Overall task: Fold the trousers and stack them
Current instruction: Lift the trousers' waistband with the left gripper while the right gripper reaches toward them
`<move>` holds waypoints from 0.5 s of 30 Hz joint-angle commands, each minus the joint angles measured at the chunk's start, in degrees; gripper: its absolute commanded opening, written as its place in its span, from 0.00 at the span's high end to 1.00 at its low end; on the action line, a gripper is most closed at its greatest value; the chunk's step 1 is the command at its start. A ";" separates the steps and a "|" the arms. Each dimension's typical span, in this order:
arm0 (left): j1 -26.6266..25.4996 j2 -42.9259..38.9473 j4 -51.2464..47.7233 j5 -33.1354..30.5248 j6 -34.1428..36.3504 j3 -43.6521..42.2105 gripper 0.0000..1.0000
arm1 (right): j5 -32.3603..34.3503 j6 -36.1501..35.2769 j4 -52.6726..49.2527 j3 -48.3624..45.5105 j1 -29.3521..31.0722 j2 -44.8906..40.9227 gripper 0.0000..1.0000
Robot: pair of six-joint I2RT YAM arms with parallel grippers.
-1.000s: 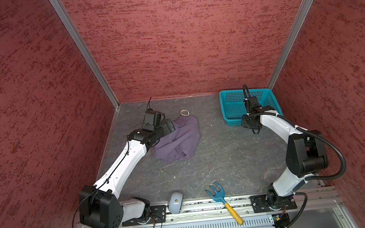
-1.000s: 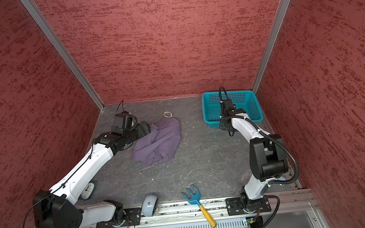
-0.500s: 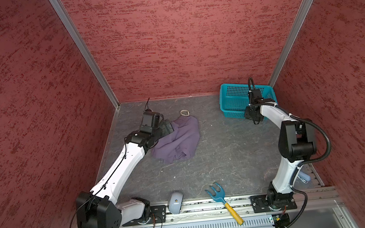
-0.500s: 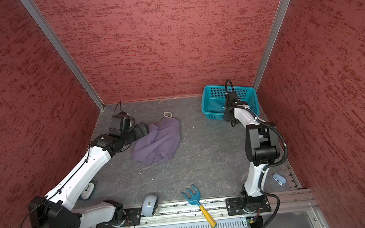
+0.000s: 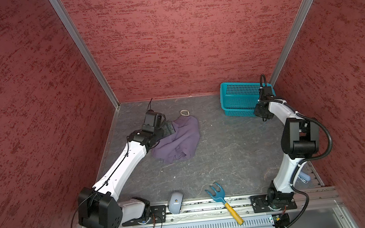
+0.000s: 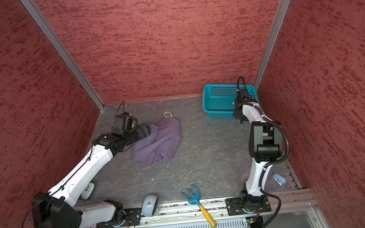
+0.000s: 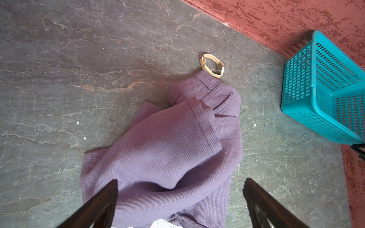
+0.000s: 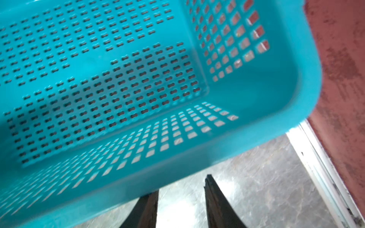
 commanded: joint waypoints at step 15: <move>-6.94 3.36 -5.32 -8.37 2.00 1.50 0.00 | -6.35 2.66 2.61 -9.79 1.93 -17.18 0.52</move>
